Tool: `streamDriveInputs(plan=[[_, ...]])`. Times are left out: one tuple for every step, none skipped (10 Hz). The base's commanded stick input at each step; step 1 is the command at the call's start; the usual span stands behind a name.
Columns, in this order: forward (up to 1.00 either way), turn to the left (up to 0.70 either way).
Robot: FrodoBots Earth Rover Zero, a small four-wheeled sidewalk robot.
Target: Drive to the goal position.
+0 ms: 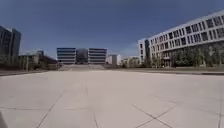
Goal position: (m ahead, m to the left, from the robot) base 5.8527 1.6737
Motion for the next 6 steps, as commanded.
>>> streamDriveInputs(plan=[[0.09,-0.05],[0.09,-0.05],[0.09,-0.05],[0.09,-0.05],[0.09,-0.05],[0.09,-0.05]])
